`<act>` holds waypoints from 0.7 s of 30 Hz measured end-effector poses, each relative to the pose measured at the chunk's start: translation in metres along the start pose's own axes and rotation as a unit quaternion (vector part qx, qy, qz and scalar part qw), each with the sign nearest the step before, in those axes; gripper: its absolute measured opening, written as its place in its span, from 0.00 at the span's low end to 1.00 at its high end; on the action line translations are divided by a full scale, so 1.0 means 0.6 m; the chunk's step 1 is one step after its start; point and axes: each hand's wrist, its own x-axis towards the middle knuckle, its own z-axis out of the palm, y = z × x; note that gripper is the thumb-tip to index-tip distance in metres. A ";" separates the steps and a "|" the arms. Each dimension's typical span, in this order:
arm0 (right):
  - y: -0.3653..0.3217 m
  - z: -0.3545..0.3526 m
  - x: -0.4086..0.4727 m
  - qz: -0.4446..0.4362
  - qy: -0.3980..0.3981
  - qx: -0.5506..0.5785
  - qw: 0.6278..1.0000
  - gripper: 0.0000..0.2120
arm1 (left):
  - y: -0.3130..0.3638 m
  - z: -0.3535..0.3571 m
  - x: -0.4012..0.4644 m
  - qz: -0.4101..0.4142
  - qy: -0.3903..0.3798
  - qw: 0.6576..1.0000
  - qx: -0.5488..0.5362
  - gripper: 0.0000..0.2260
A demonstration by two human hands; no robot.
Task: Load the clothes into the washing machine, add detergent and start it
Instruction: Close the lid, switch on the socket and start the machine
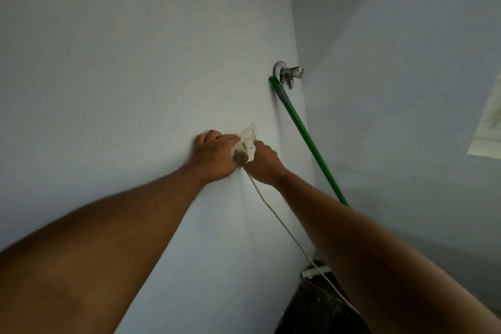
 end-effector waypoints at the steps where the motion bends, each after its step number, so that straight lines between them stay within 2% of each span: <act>1: -0.007 -0.015 -0.020 -0.013 0.002 -0.021 1.000 0.33 | 0.007 -0.008 -0.004 -0.018 0.020 0.999 -0.033 0.26; 5: -0.018 -0.075 -0.080 -0.031 0.026 -0.038 0.998 0.27 | 0.022 -0.044 -0.042 -0.043 0.071 0.986 -0.145 0.22; 11: -0.047 -0.113 -0.165 -0.059 0.049 -0.073 0.994 0.28 | 0.029 -0.083 -0.120 -0.068 0.084 0.964 -0.242 0.21; 15: -0.052 -0.140 -0.252 -0.077 0.060 -0.115 0.989 0.28 | 0.090 -0.107 -0.184 -0.054 0.106 0.944 -0.308 0.19; 21: -0.022 -0.189 -0.399 -0.069 0.080 -0.182 0.978 0.29 | 0.203 -0.127 -0.281 -0.022 0.095 0.920 -0.380 0.21</act>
